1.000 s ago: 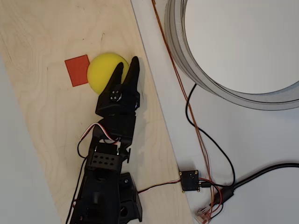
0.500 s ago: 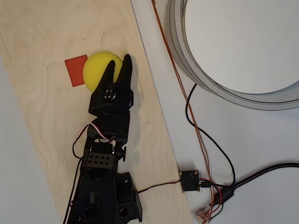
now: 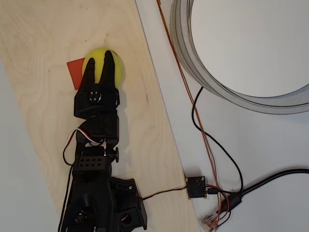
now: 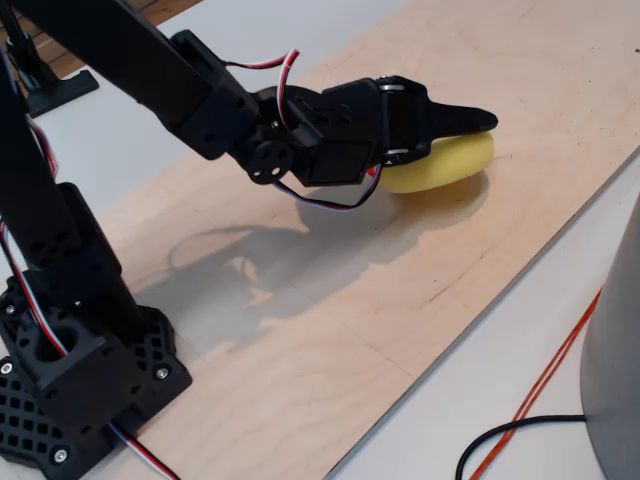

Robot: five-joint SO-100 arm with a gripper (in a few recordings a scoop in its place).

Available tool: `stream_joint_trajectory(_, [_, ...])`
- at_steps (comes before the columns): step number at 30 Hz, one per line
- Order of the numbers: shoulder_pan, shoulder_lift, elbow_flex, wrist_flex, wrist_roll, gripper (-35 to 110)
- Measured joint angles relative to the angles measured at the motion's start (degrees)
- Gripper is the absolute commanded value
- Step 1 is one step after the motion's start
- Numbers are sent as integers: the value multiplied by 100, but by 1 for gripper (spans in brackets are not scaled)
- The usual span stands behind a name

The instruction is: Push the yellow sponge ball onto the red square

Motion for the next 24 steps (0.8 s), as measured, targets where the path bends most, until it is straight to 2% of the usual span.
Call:
stream_joint_trajectory(13, [-176,264,70,-105,-272,21])
stream_joint_trajectory(24, [0,1670,290,861,-1283,20])
